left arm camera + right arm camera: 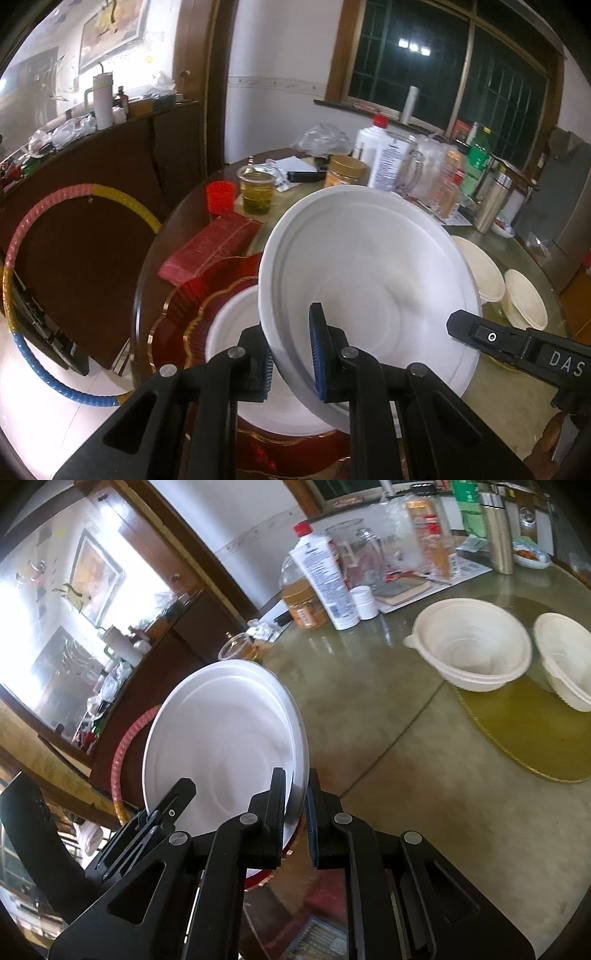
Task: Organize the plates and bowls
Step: 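Lower the white plate with both grippers onto the stacked white bowl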
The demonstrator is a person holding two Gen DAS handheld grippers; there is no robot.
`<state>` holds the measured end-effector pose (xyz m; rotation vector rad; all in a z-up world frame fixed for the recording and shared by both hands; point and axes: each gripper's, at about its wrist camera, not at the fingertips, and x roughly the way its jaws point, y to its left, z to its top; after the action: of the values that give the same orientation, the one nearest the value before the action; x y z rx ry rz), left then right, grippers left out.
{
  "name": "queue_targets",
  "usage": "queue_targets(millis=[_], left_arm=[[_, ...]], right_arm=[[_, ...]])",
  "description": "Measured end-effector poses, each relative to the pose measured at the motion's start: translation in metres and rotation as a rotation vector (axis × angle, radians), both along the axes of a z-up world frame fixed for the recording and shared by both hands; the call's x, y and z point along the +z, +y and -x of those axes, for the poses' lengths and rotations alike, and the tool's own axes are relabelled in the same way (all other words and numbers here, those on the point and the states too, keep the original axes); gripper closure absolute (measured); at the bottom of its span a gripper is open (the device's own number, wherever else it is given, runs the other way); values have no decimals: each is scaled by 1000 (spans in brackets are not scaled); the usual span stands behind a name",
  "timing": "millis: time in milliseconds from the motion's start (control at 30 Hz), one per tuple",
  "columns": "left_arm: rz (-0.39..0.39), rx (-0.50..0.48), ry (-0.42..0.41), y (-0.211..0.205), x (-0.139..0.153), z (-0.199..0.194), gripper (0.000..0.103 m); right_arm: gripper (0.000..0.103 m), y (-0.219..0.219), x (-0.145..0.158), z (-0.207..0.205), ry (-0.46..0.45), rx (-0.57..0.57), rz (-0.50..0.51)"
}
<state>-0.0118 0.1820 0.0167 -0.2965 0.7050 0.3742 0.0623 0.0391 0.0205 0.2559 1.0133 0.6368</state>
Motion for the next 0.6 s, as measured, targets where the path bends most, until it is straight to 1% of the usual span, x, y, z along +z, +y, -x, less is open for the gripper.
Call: queue_targets(millis=[300,600], left_arm=[[-11,33,-1,17,1,4,87],[-5,53,38,32,-12,9,87]], right_arm=[[93,23,-6,0,14,55,10],[93,37,-15,0,36,95,25]])
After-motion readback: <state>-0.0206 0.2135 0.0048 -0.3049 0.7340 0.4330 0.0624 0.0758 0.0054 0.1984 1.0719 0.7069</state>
